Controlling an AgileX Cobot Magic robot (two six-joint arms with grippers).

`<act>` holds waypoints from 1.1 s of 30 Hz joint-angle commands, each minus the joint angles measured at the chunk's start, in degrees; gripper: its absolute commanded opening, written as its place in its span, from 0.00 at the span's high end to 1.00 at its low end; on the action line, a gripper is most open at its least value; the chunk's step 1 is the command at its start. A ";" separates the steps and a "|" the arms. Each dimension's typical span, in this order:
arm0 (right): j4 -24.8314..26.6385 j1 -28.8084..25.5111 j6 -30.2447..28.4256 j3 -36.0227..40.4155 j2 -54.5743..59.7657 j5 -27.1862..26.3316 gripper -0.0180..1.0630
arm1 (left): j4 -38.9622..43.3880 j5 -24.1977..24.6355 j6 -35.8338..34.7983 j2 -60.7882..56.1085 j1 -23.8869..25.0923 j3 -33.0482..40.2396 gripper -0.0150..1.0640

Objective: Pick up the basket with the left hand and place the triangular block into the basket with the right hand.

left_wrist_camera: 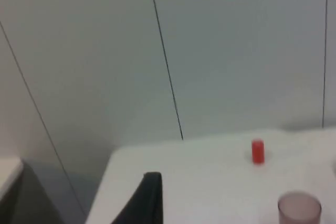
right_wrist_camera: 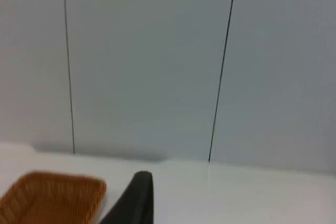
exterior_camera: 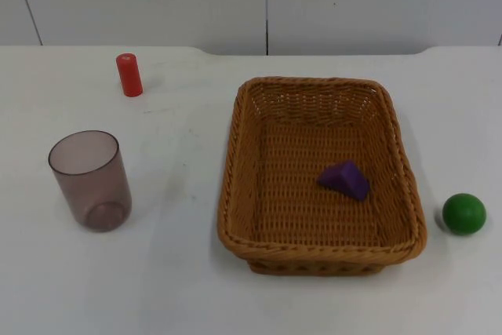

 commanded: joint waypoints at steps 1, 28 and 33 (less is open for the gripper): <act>-0.48 -0.24 1.05 3.15 0.06 -0.25 0.01 | -0.89 0.03 -0.77 0.05 -0.28 3.76 0.01; -0.48 -0.24 1.05 26.51 0.06 -1.86 0.01 | -1.28 -5.37 -5.90 0.05 -0.28 27.42 0.01; -0.48 -0.24 1.05 26.51 0.06 -1.86 0.01 | -1.28 -5.37 -5.90 0.05 -0.28 27.42 0.01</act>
